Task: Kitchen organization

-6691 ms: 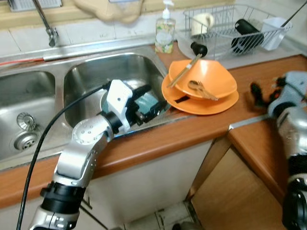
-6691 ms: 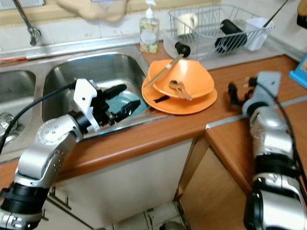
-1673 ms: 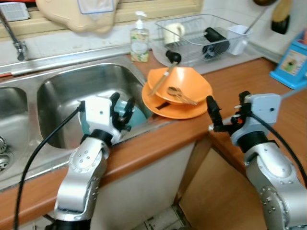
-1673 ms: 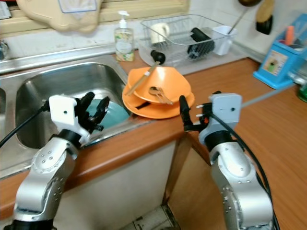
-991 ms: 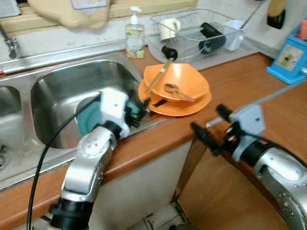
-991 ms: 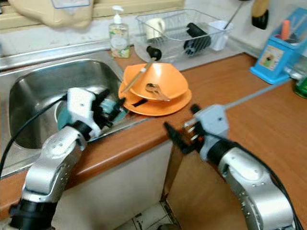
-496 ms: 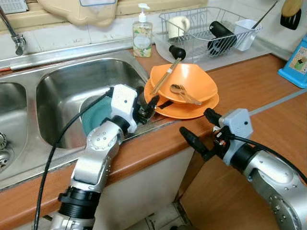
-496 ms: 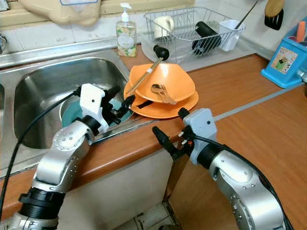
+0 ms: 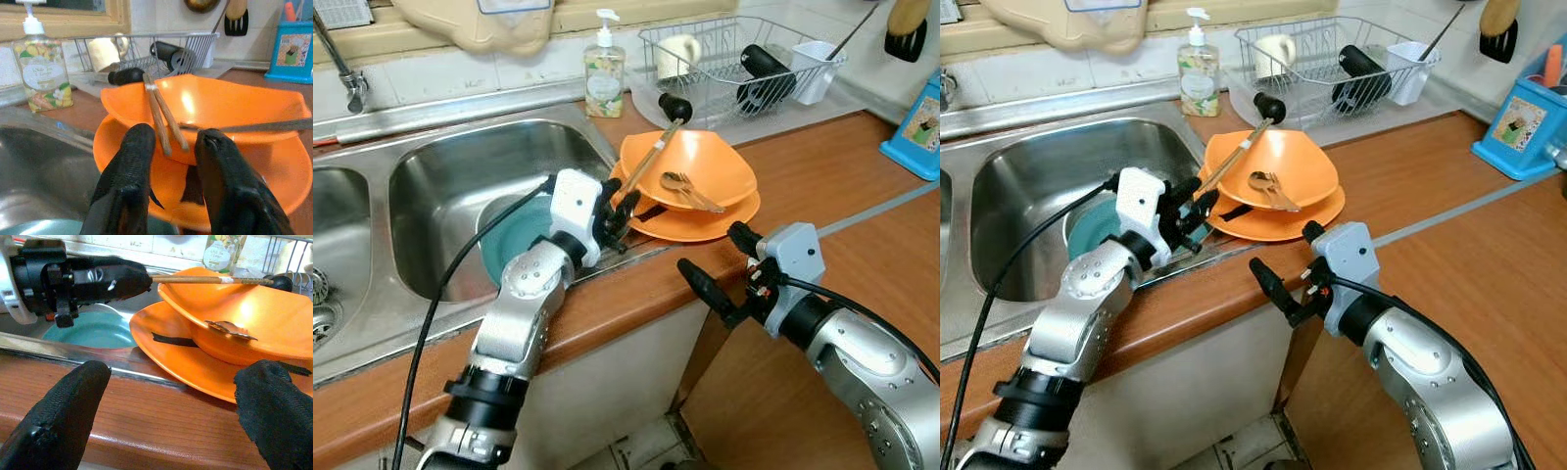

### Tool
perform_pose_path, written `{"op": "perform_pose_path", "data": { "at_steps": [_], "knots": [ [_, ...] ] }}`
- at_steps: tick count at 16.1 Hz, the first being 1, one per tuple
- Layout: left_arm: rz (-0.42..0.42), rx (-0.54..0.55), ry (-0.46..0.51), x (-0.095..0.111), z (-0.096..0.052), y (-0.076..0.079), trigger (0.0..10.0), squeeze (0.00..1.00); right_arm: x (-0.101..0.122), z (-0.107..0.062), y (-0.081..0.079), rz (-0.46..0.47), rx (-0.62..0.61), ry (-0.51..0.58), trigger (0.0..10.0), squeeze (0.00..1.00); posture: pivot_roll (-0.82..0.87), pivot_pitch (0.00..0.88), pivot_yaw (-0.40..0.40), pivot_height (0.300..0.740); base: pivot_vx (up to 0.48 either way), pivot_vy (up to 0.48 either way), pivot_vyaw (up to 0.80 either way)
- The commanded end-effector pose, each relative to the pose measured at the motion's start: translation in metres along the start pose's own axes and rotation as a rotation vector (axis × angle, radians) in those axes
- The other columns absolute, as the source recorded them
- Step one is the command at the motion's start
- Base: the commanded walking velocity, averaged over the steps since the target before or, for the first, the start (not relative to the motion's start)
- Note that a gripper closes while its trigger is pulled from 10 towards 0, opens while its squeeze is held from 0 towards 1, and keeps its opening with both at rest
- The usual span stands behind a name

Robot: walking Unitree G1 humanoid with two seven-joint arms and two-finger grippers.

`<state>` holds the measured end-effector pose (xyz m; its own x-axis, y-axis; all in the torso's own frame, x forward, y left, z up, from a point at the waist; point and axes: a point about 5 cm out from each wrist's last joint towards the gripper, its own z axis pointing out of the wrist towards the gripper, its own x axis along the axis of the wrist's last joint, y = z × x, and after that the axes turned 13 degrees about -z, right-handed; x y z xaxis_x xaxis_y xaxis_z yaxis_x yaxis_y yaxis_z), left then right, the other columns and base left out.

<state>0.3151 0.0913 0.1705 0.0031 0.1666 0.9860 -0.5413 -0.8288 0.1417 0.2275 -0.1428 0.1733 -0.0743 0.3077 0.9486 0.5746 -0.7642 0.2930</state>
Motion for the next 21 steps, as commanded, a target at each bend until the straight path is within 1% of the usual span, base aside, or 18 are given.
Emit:
{"op": "perform_pose_path", "data": {
  "at_steps": [1, 2, 3, 4, 6, 8, 13, 14, 16, 17, 18, 20, 21],
  "knots": [
    [0.012, -0.008, 0.003, 0.001, 0.003, 0.001, 2.4, 0.00, 0.001, 0.002, 0.001, -0.007, 0.000, 0.001, 10.0, 0.90, -0.16, 0.000, 0.011, 0.740, 0.000, 0.000, 0.00],
    [0.015, -0.007, 0.005, 0.001, 0.003, 0.000, 2.4, 0.00, 0.001, 0.002, 0.001, -0.007, 0.000, 0.002, 10.0, 0.90, -0.16, 0.000, 0.012, 0.740, 0.000, 0.000, 0.00],
    [0.012, -0.002, 0.015, 0.002, 0.003, 0.000, 2.7, 0.00, 0.001, 0.002, 0.001, -0.007, -0.001, 0.001, 10.0, 0.67, -0.16, 0.000, 0.013, 0.740, 0.000, 0.000, 0.00],
    [0.011, -0.004, 0.017, 0.002, 0.003, 0.000, 2.7, 0.00, 0.001, 0.002, 0.000, -0.009, -0.001, -0.001, 10.0, 0.65, -0.16, 0.000, 0.014, 0.740, 0.000, 0.000, 0.00],
    [0.011, -0.006, 0.014, 0.001, 0.002, 0.001, 2.7, 0.00, 0.001, 0.002, 0.000, -0.010, 0.001, -0.002, 10.0, 0.57, -0.16, 0.000, 0.013, 0.740, 0.000, 0.000, 0.00],
    [0.013, 0.000, 0.014, 0.001, 0.002, 0.000, 2.9, 0.00, 0.001, 0.003, 0.000, -0.012, 0.003, -0.001, 10.0, 0.54, -0.16, 0.000, 0.012, 0.740, 0.000, 0.000, 0.00],
    [0.018, 0.031, 0.037, 0.005, 0.000, -0.004, 3.4, 0.00, 0.001, 0.004, 0.000, -0.016, 0.002, 0.001, 10.0, 0.52, -0.15, 0.000, 0.012, 0.740, 0.000, 0.000, 0.00],
    [0.021, 0.047, 0.052, 0.008, -0.001, -0.006, 3.8, 0.00, 0.002, 0.004, 0.000, -0.017, 0.002, 0.003, 10.0, 0.52, -0.15, 0.000, 0.013, 0.740, 0.000, 0.000, 0.00],
    [0.021, 0.066, 0.070, 0.011, -0.004, -0.010, 4.3, 0.00, 0.002, 0.004, 0.000, -0.017, 0.002, 0.004, 10.0, 0.52, -0.15, 0.000, 0.014, 0.740, 0.000, 0.000, 0.00],
    [0.019, 0.113, 0.101, 0.017, -0.010, -0.018, 4.2, 0.00, 0.002, 0.005, 0.000, -0.015, 0.001, 0.005, 10.0, 0.52, -0.15, 0.000, 0.014, 0.740, 0.000, 0.000, 0.00],
    [0.023, 0.137, 0.114, 0.021, -0.014, -0.023, 4.2, 0.00, 0.002, 0.005, 0.000, -0.013, 0.001, 0.006, 10.0, 0.51, -0.15, 0.000, 0.014, 0.740, 0.000, 0.000, 0.00],
    [0.025, 0.123, 0.112, 0.022, -0.015, -0.023, 4.0, 0.00, 0.002, 0.006, -0.001, -0.014, 0.007, 0.007, 10.0, 0.51, -0.14, 0.000, 0.007, 0.740, 0.000, 0.000, 0.00],
    [0.019, 0.102, 0.117, 0.022, -0.015, -0.020, 4.4, 0.00, 0.002, 0.006, -0.001, -0.013, 0.007, 0.008, 10.0, 0.51, -0.14, 0.000, 0.008, 0.740, 0.000, 0.000, 0.00]
  ]
}}
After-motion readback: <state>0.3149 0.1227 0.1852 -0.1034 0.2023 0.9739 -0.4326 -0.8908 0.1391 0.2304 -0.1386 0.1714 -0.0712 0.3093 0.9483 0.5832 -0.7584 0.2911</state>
